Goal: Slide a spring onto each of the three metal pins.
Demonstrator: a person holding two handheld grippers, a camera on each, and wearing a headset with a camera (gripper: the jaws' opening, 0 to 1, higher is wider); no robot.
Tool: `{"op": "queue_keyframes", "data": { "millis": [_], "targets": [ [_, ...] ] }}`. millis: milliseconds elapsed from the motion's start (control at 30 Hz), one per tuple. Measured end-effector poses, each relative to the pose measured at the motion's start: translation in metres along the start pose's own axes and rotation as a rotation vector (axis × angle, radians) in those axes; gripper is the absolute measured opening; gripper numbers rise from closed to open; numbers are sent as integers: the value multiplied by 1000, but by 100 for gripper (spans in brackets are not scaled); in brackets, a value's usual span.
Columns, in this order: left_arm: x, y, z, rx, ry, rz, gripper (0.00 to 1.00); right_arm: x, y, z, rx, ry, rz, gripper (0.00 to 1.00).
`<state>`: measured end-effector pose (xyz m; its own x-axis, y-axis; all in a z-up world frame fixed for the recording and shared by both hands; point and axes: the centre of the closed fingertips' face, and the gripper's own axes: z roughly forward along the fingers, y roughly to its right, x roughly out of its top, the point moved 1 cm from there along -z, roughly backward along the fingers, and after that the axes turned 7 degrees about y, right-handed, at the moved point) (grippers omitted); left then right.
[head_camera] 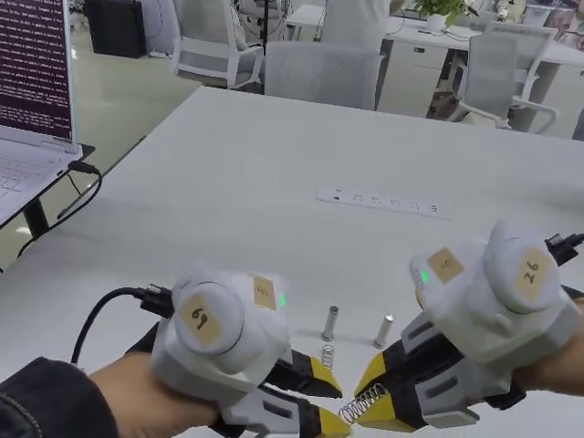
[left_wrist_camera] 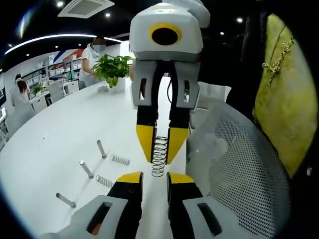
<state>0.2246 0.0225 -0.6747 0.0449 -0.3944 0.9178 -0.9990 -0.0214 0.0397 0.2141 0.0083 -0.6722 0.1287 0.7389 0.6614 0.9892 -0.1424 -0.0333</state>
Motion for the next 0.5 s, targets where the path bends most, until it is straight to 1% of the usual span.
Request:
{"op": "queue_keyframes", "data": {
  "millis": [167, 267, 300, 367, 433, 500],
  "targets": [
    [-1, -7, -17, 60, 32, -42, 12, 1, 3, -3, 2, -20, -9, 8],
    [-2, -10, -27, 94, 59, -73, 15, 3, 7, -6, 0, -31, -17, 8],
    [-3, -10, -30, 100, 63, -82, 15, 3, 8, -7, 1, -34, -17, 8],
    [-4, -14, -36, 135, 68, -81, 16, 4, 11, -8, -3, -41, -23, 8],
    [-4, -17, -42, 153, 76, -95, 17, 5, 14, -10, -4, -47, -29, 8],
    [-3, -21, -48, 182, 84, -111, 20, 6, 17, -12, -3, -54, -35, 8]
  ]
}}
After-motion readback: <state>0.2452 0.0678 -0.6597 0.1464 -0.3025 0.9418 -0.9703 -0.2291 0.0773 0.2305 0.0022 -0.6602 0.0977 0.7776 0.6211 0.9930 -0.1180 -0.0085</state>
